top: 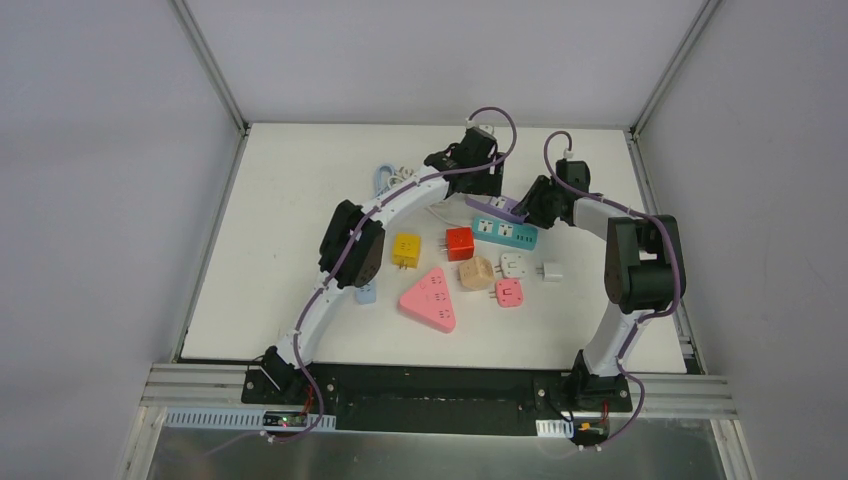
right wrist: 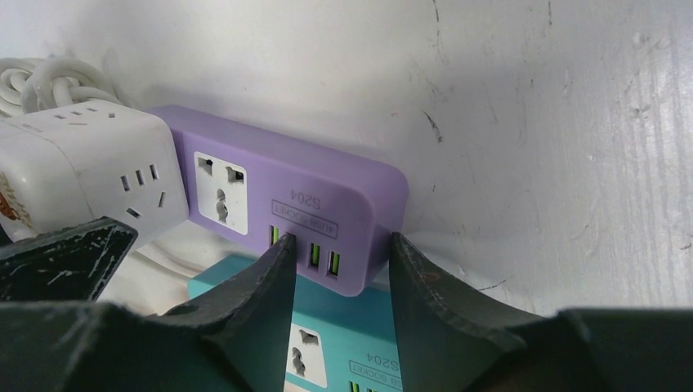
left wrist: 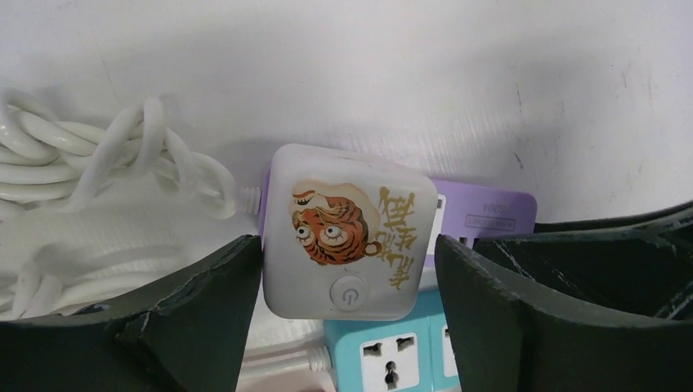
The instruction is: Pull the plug off the socket
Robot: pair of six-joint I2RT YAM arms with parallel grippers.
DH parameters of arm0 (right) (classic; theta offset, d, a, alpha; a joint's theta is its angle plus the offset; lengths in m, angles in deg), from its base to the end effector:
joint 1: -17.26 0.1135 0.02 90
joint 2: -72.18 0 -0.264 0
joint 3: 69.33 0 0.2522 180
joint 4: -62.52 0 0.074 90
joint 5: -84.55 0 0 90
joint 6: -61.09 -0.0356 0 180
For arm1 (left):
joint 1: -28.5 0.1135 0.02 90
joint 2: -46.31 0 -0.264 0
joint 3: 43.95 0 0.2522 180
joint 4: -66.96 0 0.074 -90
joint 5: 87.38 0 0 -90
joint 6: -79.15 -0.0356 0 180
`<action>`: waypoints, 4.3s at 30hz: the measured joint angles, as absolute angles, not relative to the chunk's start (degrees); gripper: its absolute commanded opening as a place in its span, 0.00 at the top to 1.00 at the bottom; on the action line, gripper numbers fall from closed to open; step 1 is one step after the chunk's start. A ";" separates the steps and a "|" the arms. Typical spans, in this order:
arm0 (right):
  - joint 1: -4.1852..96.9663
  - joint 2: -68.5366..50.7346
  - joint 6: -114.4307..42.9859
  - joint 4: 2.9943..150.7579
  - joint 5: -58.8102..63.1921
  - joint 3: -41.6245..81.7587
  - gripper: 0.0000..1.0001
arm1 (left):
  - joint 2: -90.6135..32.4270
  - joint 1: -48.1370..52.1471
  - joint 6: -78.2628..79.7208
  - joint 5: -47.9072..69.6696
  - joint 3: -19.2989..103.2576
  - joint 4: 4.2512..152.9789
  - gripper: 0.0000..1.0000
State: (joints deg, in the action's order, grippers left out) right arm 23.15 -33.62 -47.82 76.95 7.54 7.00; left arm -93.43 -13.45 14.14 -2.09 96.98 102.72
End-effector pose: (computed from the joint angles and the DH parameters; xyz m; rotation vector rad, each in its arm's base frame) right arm 0.3869 0.0480 0.1681 0.1540 2.3573 0.4780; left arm 0.4212 -0.3747 0.2272 0.2812 2.2124 -0.5695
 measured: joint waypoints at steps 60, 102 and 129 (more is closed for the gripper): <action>23.79 -35.89 -50.32 80.58 4.66 10.98 0.81 | -89.65 -10.83 17.55 4.42 92.39 102.22 1.00; 24.36 -36.31 -51.19 84.86 2.47 14.65 0.57 | -67.29 -10.50 12.70 0.84 79.08 105.71 1.00; 22.32 -3.78 -52.87 85.49 14.06 -6.09 0.38 | -46.52 9.24 29.03 16.53 38.47 96.69 1.00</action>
State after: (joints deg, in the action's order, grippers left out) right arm 22.32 -3.78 -52.87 85.49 14.06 -6.09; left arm -46.52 9.24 29.03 16.53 38.47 96.69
